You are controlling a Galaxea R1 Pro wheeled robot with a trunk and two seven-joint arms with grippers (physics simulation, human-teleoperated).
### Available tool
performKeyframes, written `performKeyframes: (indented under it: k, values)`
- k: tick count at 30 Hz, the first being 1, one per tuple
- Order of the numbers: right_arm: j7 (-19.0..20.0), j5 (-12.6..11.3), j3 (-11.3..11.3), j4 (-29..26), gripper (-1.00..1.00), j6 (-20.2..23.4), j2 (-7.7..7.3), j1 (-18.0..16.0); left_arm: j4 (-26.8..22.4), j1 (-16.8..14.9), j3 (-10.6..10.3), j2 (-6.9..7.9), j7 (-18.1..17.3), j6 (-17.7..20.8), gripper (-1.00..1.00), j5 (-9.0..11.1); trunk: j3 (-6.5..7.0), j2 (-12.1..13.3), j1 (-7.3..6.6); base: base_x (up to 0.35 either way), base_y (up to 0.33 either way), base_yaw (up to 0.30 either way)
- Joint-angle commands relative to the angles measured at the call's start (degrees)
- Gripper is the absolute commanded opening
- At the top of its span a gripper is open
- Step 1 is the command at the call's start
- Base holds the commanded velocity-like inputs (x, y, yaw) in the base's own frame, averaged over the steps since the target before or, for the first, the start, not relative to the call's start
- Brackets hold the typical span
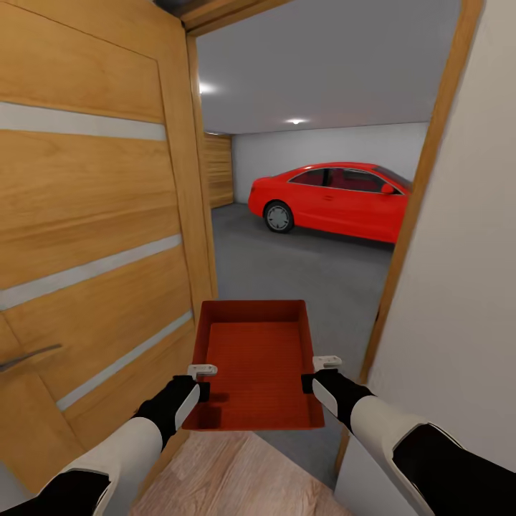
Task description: Move the two storage containers from the living room to the garage. In the garage, place one container on the floor and stack the other container on top of it (either order is fine).
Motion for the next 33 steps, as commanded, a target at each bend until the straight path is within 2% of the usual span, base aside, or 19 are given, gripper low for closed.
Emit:
performKeyframes:
  k: [1, 8, 33]
  values:
    - [0.5, -1.7, 0.61, -0.22, -1.0, 0.16, -0.03, -0.09, -0.04, 0.0, -1.7, 0.63, 0.59, 0.24, -1.0, 1.09, -0.14, -0.14, 0.06, 0.21, 0.238, 0.0]
    - [0.46, -1.7, 0.61, -0.22, -1.0, 0.16, -0.13, -0.09, -0.04, 0.0, -1.7, 0.63, 0.59, 0.24, -1.0, 1.01, -0.14, -0.14, 0.06, 0.159, 0.154, -0.046]
    - [0.46, -1.7, 0.61, -0.22, -1.0, 0.16, -0.03, -0.09, -0.13, -0.01, -1.7, 0.63, 0.59, 0.24, -1.0, 0.99, -0.14, -0.14, 0.06, 0.004, 0.003, -0.225]
